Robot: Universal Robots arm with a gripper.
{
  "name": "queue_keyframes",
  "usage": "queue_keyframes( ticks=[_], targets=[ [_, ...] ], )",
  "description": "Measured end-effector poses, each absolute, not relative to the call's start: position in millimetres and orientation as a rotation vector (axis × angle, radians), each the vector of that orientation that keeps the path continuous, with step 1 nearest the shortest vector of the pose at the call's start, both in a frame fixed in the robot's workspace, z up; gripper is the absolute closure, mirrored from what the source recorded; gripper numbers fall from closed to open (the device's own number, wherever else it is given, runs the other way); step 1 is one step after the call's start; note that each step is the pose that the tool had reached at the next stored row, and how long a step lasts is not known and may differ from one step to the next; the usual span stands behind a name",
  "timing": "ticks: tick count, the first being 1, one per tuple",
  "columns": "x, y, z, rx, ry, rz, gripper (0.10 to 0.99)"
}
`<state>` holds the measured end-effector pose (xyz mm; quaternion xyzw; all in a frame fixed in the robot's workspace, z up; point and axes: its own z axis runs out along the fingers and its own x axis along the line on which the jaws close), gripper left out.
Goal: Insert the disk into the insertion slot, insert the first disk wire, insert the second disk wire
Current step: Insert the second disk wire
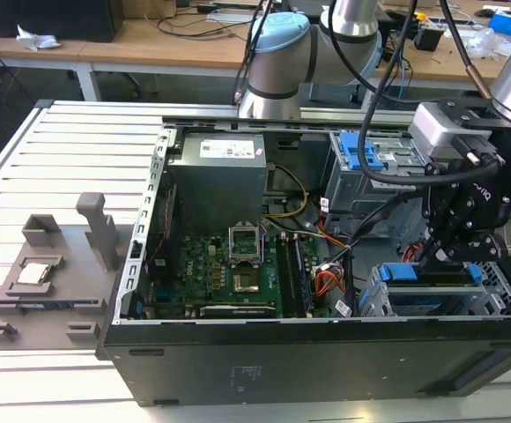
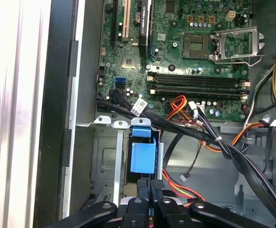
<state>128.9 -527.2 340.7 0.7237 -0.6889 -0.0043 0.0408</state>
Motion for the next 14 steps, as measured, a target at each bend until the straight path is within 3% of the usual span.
queue_keyframes(
  ticks=[14],
  targets=[
    [128.9,-529.4,341.6,2.223,-2.116,-0.038,0.941]
  ],
)
